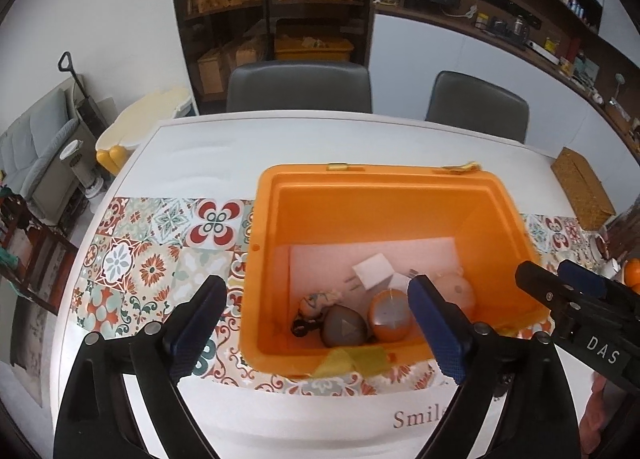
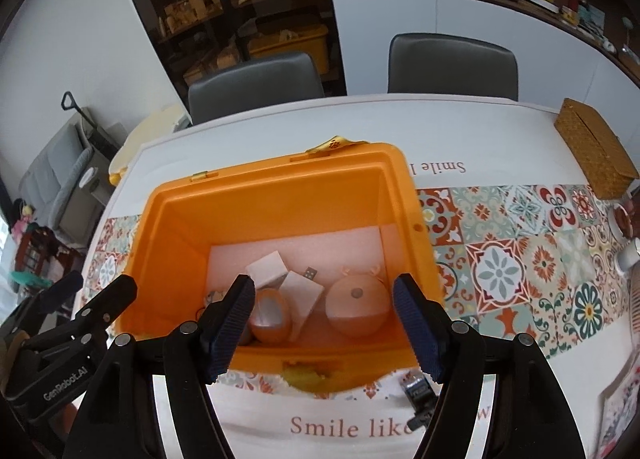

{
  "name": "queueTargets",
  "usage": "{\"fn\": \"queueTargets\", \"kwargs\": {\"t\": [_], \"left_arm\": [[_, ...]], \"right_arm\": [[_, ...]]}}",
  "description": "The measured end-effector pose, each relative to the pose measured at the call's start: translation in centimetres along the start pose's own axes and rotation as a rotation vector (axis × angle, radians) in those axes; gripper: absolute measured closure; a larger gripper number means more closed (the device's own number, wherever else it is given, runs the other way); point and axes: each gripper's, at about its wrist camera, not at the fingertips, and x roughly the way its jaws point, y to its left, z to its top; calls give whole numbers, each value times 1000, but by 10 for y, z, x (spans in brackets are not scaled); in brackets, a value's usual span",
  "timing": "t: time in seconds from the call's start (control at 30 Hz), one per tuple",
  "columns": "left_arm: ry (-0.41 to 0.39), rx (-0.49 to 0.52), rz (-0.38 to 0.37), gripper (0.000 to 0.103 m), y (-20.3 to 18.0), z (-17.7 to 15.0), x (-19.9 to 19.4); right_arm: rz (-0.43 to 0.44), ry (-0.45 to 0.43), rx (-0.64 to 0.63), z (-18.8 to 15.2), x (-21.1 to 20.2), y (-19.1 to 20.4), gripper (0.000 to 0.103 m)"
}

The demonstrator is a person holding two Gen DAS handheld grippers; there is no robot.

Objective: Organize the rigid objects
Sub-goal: 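Move the right tool toward the black clip gadget on the table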

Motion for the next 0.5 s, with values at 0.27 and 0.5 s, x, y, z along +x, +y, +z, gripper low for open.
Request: {"fn": "queueTargets", "kwargs": {"t": [0.27,0.5], "left_arm": [[-43,14,-56,5,-21,-11,-27],[-39,19,-66,5,-35,-27,-37]], "right_arm": [[3,-46,30,-16,-30,-20,30],[-8,-41,69,-37,-44,-41,30]]}}
